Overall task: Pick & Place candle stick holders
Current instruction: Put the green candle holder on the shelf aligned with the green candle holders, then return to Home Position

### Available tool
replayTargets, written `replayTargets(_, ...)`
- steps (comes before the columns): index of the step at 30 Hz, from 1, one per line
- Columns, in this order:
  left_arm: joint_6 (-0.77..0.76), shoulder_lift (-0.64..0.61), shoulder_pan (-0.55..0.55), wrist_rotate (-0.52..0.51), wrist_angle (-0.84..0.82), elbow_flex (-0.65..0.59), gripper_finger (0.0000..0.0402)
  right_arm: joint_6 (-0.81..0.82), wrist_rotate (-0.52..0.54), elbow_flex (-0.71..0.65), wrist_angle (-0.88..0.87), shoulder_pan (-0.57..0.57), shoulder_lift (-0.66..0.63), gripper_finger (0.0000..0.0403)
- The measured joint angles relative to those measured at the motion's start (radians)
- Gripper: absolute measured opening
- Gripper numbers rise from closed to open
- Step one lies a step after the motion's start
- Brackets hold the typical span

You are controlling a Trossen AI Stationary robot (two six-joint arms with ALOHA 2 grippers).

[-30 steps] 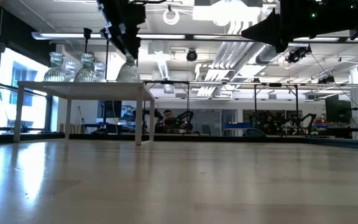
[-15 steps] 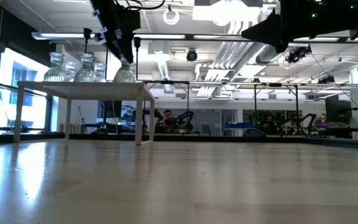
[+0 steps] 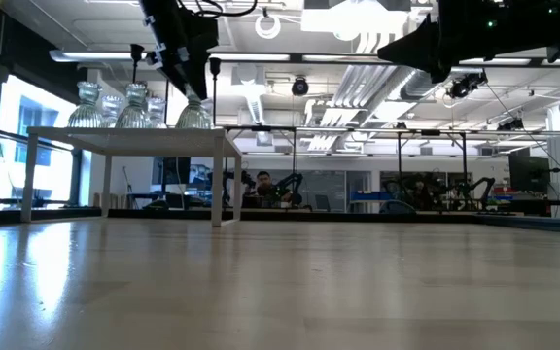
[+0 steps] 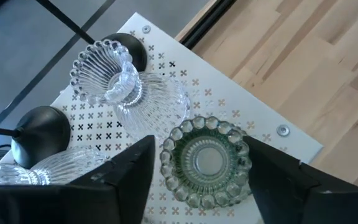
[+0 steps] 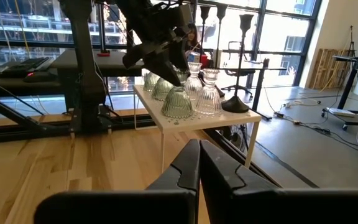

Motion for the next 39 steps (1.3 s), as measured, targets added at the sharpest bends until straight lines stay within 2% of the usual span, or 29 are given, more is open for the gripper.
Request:
replayTargets(6, 0.023, 0.001, 0.0, -0.026, -0.012, 0.016, 0.0266, 0.0, 0.0, 0.0, 0.0, 0.0, 0.0, 0.0001)
replayTargets(15, 0.054, 0.0, -0.001, -0.053, -0.071, 0.141, 0.0269, 0.0, 0.0, 0.0, 0.0, 0.0, 0.0, 0.0001)
replayTargets(17, 0.056, 0.0, -0.021, -0.069, -0.085, 0.152, 0.026, 0.0, 0.0, 0.0, -0.002, 0.0, 0.0, 0.0002)
replayTargets(20, 0.052, -0.023, -0.094, -0.135, -0.076, 0.124, 0.0218, -0.001, 0.0, 0.0, -0.027, 0.0, 0.0, 0.0001)
replayTargets(24, 0.108, -0.101, -0.254, -0.183, 0.122, -0.037, 0.0122, -0.048, 0.0, 0.0, -0.094, 0.018, 0.0, 0.0001)
replayTargets(28, 0.199, -0.225, -0.406, -0.084, 0.474, -0.275, 0.0024, -0.088, -0.039, -0.036, -0.061, 0.067, 0.0, 0.0001)
replayTargets(30, 0.215, -0.291, -0.452, -0.013, 0.659, -0.405, 0.0009, -0.122, -0.05, -0.091, 0.031, 0.093, 0.0, 0.0001)
replayTargets(34, 0.213, -0.402, -0.487, 0.059, 0.903, -0.642, 0.0024, -0.191, -0.089, -0.214, 0.236, 0.116, -0.02, 0.0)
replayTargets(39, 0.185, -0.551, -0.484, 0.112, 1.052, -0.861, 0.0005, -0.204, -0.157, -0.285, 0.226, 0.115, -0.161, 0.0)
